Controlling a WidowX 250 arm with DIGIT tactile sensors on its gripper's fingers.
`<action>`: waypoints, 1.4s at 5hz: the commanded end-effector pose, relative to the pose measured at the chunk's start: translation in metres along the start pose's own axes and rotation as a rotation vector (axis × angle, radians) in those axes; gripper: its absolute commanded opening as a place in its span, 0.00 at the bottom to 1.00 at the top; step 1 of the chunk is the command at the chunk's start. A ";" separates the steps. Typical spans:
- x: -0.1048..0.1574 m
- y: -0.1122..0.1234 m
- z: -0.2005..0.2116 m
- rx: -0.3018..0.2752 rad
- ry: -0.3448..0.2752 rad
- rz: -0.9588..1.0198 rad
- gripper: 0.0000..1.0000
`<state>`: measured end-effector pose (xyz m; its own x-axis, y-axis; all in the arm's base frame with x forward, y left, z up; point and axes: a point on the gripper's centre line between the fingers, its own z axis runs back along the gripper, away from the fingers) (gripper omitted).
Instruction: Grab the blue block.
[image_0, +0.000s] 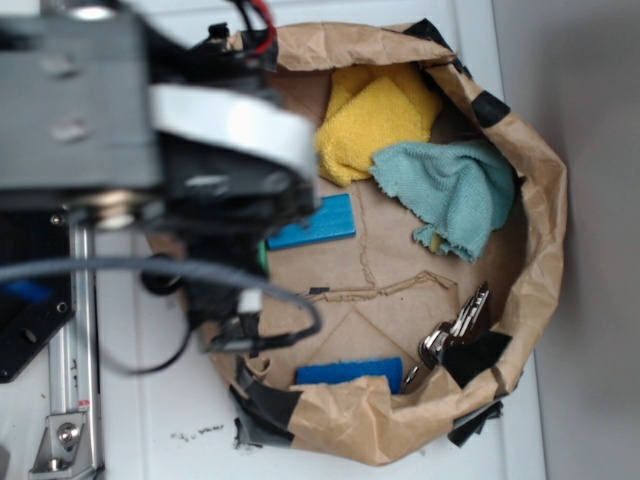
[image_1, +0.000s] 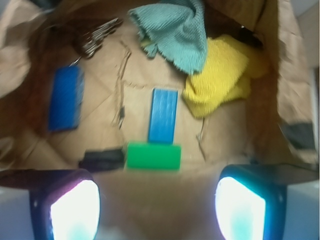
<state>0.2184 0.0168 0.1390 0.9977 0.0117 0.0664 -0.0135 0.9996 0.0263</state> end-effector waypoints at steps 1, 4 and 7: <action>0.012 0.006 -0.036 -0.045 -0.028 0.081 1.00; 0.031 -0.014 -0.123 -0.097 0.094 0.045 1.00; 0.045 -0.007 -0.086 0.015 0.056 0.060 0.00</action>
<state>0.2578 0.0097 0.0345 0.9948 0.0706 -0.0740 -0.0678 0.9969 0.0402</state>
